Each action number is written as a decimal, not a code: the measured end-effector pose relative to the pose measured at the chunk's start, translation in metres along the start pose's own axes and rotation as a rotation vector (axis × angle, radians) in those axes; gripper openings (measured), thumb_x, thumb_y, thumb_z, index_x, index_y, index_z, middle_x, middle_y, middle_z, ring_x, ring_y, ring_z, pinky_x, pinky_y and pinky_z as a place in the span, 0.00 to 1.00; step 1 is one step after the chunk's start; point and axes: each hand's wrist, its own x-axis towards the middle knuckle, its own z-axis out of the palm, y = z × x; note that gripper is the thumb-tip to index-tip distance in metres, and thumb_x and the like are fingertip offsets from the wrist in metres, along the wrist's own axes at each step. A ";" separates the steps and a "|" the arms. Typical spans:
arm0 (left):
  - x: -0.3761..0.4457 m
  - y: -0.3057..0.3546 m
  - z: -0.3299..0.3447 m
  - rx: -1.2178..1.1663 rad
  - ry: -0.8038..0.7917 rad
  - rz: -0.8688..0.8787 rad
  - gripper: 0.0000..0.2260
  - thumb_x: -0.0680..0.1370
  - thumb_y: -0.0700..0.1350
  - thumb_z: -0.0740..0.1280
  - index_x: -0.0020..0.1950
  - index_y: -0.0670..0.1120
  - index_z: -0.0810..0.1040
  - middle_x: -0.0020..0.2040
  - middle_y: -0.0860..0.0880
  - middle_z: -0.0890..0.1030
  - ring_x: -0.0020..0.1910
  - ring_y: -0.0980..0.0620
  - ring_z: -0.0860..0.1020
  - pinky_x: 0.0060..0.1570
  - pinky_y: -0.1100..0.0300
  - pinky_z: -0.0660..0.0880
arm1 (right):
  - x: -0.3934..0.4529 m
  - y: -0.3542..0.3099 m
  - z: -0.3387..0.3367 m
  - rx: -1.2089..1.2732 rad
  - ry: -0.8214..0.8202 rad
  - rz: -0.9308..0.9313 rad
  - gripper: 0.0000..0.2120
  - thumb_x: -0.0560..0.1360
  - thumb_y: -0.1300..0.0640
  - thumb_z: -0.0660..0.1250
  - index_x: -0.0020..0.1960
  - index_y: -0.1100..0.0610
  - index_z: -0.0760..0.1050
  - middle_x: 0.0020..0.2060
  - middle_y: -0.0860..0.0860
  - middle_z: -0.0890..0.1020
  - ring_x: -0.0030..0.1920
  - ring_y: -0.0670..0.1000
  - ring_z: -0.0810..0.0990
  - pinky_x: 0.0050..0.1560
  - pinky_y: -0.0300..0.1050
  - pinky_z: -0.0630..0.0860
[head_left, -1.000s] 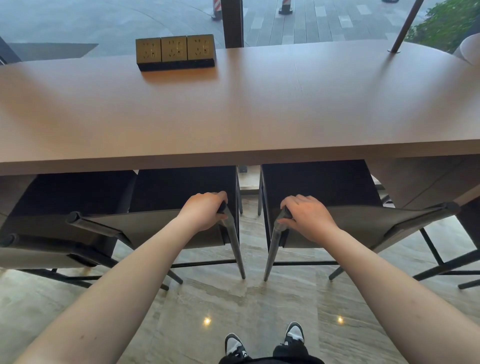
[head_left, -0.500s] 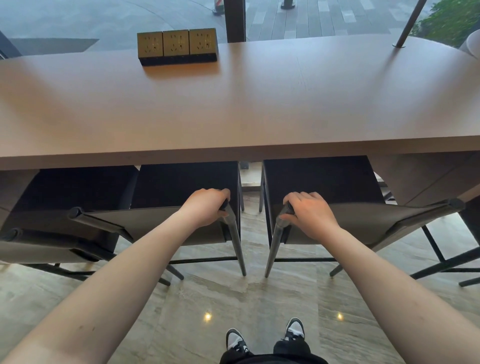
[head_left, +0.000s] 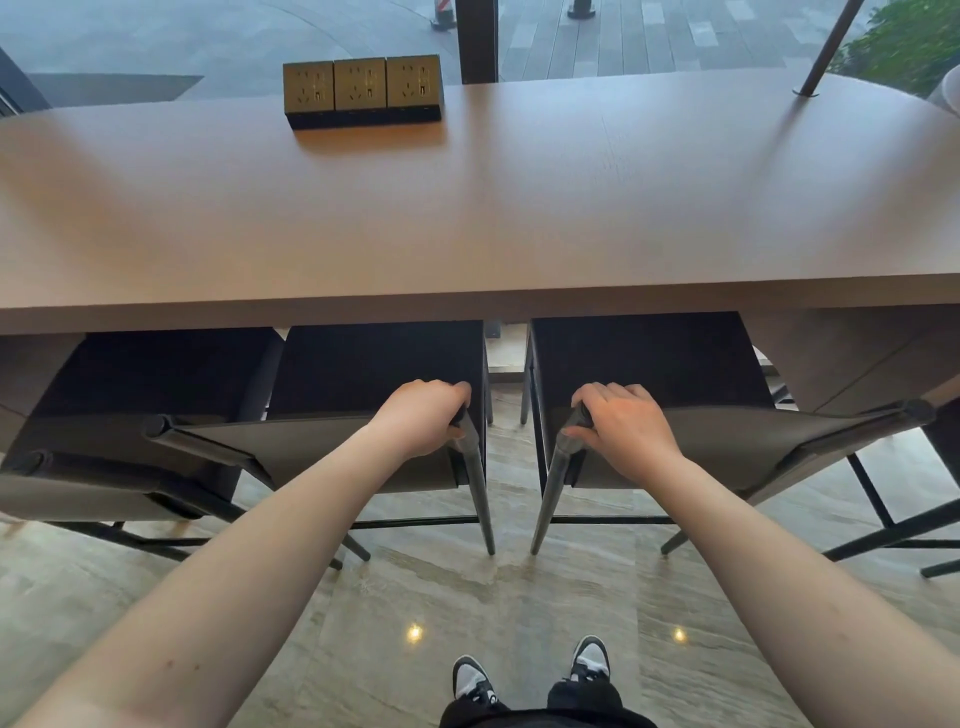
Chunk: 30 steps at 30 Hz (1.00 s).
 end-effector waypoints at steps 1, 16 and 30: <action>-0.001 0.000 0.001 -0.003 -0.002 0.001 0.11 0.79 0.48 0.70 0.57 0.49 0.72 0.48 0.48 0.81 0.41 0.48 0.77 0.38 0.56 0.72 | 0.000 -0.001 0.000 0.009 -0.003 0.004 0.16 0.75 0.41 0.67 0.56 0.50 0.73 0.45 0.45 0.79 0.45 0.49 0.78 0.50 0.45 0.70; -0.002 0.001 0.000 0.007 -0.003 0.019 0.12 0.78 0.50 0.71 0.57 0.49 0.74 0.48 0.48 0.82 0.43 0.47 0.80 0.44 0.52 0.80 | -0.002 -0.007 -0.008 0.020 -0.069 0.098 0.15 0.74 0.41 0.67 0.56 0.48 0.71 0.46 0.44 0.78 0.45 0.48 0.75 0.47 0.45 0.67; -0.039 -0.011 -0.003 -0.194 0.206 -0.078 0.31 0.81 0.64 0.57 0.79 0.49 0.60 0.74 0.47 0.71 0.70 0.46 0.73 0.67 0.48 0.71 | 0.022 -0.067 -0.038 0.314 0.086 0.162 0.28 0.78 0.38 0.59 0.73 0.51 0.63 0.66 0.51 0.75 0.66 0.54 0.73 0.68 0.56 0.66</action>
